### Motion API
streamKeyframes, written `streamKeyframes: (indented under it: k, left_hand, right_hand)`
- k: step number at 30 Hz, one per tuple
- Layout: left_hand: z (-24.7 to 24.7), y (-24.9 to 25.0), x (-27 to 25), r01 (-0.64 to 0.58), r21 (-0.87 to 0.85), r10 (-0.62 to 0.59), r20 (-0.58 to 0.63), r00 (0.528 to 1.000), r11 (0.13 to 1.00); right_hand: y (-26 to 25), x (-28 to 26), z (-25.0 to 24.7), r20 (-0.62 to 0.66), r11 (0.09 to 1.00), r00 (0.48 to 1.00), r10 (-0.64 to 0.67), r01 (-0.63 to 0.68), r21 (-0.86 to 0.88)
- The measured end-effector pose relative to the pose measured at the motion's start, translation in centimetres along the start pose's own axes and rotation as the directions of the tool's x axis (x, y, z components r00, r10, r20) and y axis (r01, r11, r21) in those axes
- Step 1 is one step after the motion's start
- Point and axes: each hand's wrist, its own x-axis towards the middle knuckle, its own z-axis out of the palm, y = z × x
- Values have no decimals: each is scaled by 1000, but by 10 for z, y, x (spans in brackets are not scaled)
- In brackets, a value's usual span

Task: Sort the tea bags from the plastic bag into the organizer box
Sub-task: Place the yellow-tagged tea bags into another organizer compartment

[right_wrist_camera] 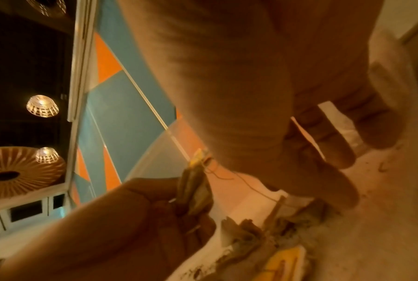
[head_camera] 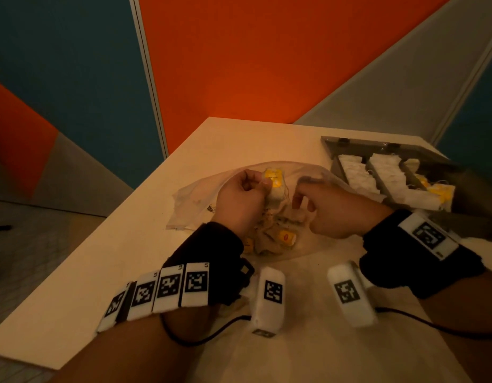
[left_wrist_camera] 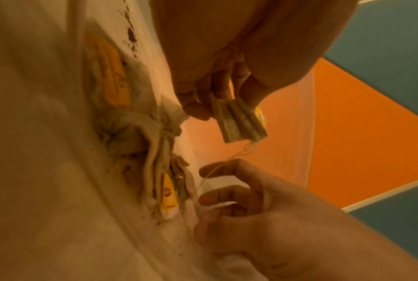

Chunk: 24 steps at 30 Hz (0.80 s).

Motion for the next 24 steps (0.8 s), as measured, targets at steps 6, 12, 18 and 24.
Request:
streamKeyframes:
  k: [6,12,18,24]
  left_hand:
    - [-2,-1,0,-9,43,8,14,1000,999]
    - [-1,-1,-2,43,39,-46,85,995,998]
    - [0,-1,-3,62,47,-69,166,984,997]
    - [1,-1,-4,47,54,-56,174,983,997]
  right_hand:
    - [7,22,8,-13,999,1000,15,-14,40]
    - [15,24,3,-180,897,958,223,-130,422]
    - [12,16,-10,-136,878,984,113,-34,478]
    - [2,6,-22,13,860,1000,4,-10,511]
